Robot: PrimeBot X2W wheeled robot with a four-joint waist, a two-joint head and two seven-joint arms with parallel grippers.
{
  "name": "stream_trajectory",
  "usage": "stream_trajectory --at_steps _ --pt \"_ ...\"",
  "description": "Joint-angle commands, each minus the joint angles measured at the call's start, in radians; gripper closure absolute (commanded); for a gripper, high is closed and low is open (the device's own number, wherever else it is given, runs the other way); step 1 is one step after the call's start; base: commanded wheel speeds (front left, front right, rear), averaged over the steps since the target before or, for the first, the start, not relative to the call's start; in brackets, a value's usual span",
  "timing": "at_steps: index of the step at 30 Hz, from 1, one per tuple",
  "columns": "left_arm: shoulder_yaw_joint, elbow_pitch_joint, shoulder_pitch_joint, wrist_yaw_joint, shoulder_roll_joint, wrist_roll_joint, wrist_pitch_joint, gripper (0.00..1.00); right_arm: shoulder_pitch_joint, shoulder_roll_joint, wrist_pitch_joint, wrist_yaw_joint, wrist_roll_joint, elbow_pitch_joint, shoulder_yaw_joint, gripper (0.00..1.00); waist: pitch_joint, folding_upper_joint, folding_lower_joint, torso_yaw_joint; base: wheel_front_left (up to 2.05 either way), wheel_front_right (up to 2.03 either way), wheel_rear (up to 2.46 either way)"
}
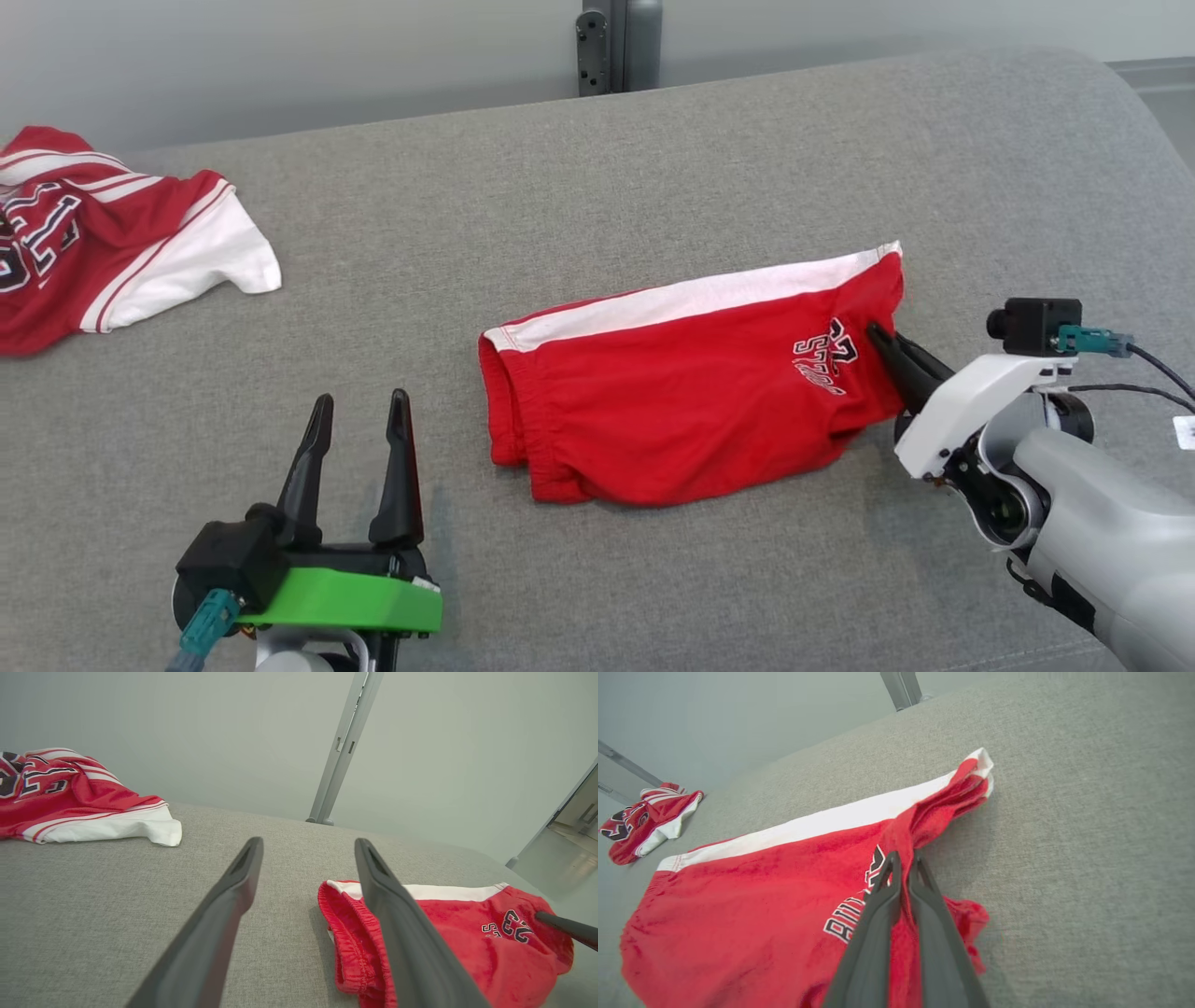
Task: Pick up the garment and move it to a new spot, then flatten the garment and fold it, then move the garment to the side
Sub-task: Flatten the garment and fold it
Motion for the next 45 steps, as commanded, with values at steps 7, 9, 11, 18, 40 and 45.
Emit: stream_trajectory --at_steps 7,9,11,18,40,45 --pt "0.001 0.005 0.029 0.007 0.004 0.008 -0.001 0.00 -0.018 0.020 0.007 0.000 -0.054 -0.146 0.041 1.00 -0.056 -0.0001 0.0000 0.079 0.00 0.00 0.00" --pt "0.004 0.007 0.033 0.009 0.004 0.007 -0.001 0.00 -0.020 0.034 0.021 0.000 -0.068 -0.187 0.059 1.00 -0.064 -0.0001 0.0000 0.103 0.00 0.00 0.00" --pt "0.005 0.008 0.037 0.009 0.004 0.006 -0.001 0.00 -0.019 0.046 0.034 0.000 -0.077 -0.211 0.072 1.00 -0.068 -0.0001 0.0000 0.125 0.00 0.00 0.00" --pt "0.007 0.007 0.041 0.010 0.004 -0.001 -0.001 0.00 -0.021 0.108 0.065 0.000 -0.088 -0.195 0.084 1.00 -0.064 -0.0001 0.0000 0.204 0.00 0.00 0.00" --pt "-0.003 -0.003 0.034 0.026 0.004 -0.025 -0.001 0.00 -0.036 0.186 0.097 0.000 -0.082 -0.099 0.117 0.00 -0.049 -0.0001 0.0000 0.263 0.00 0.00 0.00" --pt "-0.006 -0.005 0.039 0.027 0.004 -0.025 -0.001 0.00 -0.019 0.138 0.044 0.000 -0.081 -0.164 0.079 0.00 -0.052 -0.0001 0.0000 0.228 0.00 0.00 0.00"
